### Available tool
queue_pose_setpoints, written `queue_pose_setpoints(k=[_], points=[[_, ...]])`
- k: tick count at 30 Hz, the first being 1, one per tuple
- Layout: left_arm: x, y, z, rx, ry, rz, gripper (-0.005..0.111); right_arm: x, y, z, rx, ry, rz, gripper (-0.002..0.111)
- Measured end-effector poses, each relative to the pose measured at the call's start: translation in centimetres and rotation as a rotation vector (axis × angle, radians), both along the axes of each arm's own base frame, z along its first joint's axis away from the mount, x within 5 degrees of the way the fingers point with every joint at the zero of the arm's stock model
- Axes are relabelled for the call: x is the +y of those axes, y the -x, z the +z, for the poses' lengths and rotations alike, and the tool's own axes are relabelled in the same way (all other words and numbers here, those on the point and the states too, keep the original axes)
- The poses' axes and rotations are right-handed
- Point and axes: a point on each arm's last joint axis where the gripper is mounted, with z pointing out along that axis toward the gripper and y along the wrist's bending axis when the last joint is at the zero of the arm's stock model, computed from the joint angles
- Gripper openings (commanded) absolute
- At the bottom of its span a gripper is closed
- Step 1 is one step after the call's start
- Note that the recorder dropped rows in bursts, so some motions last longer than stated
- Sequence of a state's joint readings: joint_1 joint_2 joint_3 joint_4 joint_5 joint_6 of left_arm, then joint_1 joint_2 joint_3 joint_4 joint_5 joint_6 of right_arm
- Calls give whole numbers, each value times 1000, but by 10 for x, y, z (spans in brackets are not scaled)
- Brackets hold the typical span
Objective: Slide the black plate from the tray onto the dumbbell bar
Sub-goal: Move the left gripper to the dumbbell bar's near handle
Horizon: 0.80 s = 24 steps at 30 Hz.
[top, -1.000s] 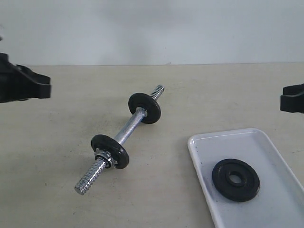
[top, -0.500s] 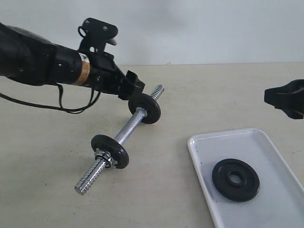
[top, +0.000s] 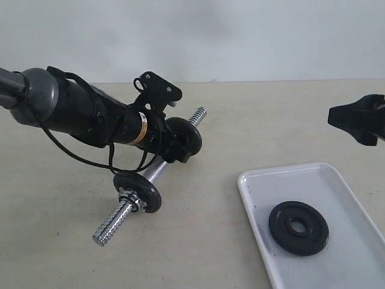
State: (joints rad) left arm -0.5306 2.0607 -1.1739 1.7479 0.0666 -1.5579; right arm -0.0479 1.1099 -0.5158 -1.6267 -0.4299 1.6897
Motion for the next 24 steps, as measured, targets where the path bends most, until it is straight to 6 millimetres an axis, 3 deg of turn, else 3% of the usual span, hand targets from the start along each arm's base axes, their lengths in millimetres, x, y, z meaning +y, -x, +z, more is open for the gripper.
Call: queue_pose_setpoints(k=[17, 24], points=[[-7, 4, -4, -12, -25, 4, 72, 0, 0, 0, 0, -4, -1, 62], [-7, 4, -14, 11, -34, 0, 72, 0, 0, 0, 0, -6, -1, 62]])
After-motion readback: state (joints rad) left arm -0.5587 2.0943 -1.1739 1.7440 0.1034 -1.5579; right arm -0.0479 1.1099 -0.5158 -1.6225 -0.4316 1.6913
